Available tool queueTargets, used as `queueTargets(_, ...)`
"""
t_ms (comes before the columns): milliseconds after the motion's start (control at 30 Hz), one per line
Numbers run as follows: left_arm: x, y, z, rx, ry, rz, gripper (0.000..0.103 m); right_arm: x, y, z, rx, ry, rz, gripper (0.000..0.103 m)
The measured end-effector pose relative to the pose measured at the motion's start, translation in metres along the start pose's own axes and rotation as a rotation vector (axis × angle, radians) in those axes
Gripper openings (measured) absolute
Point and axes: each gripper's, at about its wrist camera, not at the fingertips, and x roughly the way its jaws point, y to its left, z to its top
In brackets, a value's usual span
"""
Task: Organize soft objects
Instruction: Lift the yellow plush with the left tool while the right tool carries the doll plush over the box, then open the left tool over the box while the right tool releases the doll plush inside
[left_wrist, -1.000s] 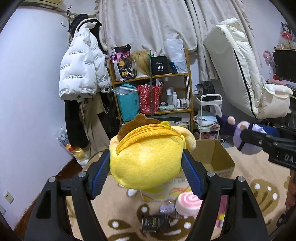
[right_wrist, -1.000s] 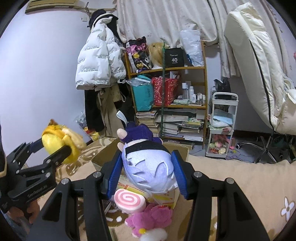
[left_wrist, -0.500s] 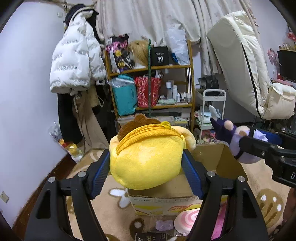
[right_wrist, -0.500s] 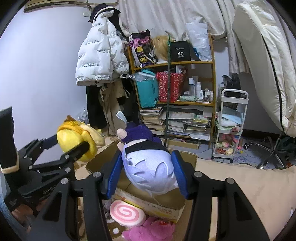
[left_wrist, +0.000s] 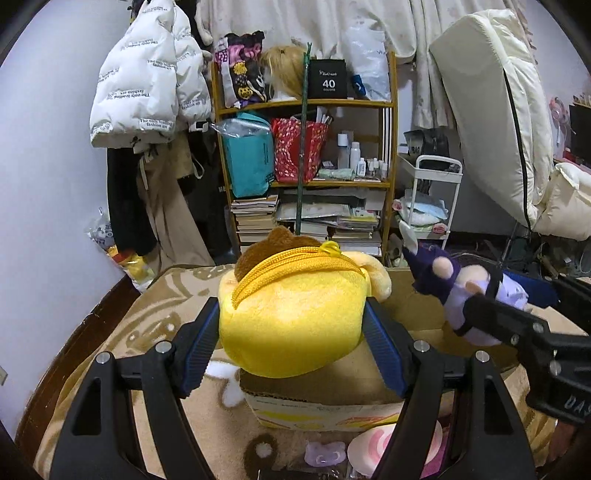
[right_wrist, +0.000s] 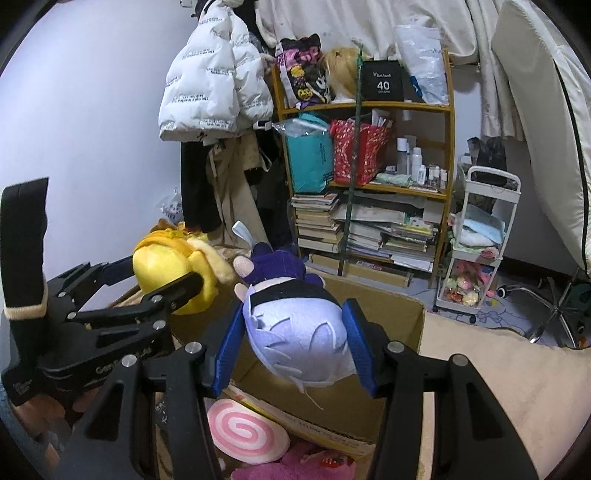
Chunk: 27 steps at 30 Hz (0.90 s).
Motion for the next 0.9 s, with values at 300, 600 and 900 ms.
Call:
queueTargets(300,0.019,-0.004,-0.003,-0.009,0.062,-0.058,0.077,0.014,-0.019,-0.012,0.096,0.04,0.017,0.057)
queueTargets(600,0.031,-0.002,-0.01,-0.023,0.119,-0.09,0.084,0.018,-0.024,-0.019,0.129,0.065,0.033,0.06)
queueTargets(900,0.015,0.002,-0.007,-0.032,0.093,-0.076,0.098,0.004,-0.031,-0.014,0.158,0.028,0.035,0.069)
